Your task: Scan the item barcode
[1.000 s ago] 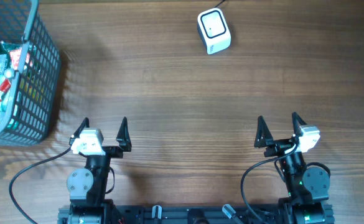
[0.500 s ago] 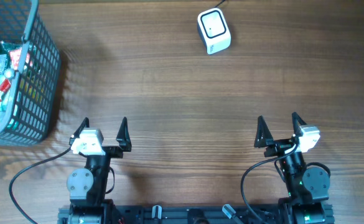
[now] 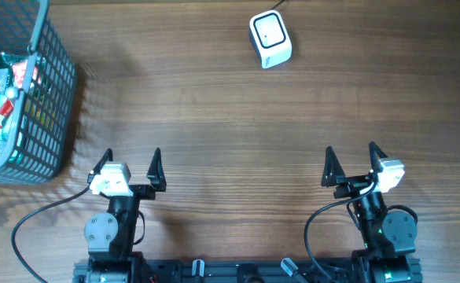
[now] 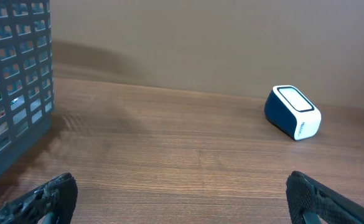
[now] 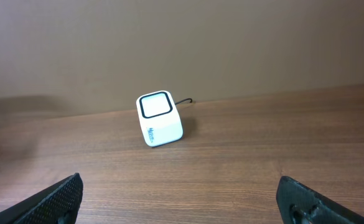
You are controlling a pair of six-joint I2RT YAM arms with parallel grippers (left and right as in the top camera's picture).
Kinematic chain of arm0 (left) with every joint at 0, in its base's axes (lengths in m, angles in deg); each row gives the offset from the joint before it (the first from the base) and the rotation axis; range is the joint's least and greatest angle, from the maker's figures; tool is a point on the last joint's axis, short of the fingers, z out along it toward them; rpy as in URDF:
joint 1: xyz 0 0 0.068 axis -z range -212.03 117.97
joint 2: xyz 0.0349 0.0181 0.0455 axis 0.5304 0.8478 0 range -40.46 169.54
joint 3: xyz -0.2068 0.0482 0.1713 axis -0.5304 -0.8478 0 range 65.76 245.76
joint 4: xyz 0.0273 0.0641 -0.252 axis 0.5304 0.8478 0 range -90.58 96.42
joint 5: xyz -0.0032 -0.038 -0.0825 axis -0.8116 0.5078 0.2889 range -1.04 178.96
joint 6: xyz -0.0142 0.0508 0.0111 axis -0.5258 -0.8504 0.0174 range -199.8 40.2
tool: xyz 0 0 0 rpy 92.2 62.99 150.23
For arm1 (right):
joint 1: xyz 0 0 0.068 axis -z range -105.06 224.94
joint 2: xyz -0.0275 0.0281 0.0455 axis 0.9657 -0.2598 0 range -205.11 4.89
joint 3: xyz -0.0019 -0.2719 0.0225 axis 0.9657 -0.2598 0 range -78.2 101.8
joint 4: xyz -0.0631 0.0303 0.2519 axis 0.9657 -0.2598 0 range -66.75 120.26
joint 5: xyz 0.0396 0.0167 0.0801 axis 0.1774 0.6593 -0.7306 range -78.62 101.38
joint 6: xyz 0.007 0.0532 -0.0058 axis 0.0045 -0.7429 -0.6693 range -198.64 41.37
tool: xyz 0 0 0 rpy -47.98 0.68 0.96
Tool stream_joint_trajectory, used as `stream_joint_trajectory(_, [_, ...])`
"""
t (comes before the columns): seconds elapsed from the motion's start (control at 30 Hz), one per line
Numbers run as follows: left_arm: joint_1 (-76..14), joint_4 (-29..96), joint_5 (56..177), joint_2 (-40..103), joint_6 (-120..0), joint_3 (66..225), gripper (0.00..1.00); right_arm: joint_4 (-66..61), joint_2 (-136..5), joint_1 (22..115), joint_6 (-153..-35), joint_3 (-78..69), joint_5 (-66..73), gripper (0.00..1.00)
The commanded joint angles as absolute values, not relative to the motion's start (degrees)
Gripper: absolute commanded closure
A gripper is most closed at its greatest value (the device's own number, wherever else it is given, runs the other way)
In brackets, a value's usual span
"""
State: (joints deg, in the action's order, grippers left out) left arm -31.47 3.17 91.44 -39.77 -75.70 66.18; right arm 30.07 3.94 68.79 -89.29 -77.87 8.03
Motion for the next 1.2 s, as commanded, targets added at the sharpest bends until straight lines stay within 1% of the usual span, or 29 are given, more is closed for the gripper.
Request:
stream_joint_trajectory(0.0, [-31.8,3.6,92.7,-40.1,-76.6,66.1,0.00,30.4,4.3,69.1,-89.3,-77.9,8.8,0.00])
stream_joint_trajectory(1.07, [-31.8,3.5,92.5,-40.1,-76.6,66.1,0.00,30.4,4.3,69.1,-89.3,-77.9,8.8,0.00])
stream_joint_trajectory(1.17, [-31.8,2.4,94.4,-40.1,-76.6,66.1,0.00,30.4,4.3,69.1,-89.3,-77.9,8.8,0.00])
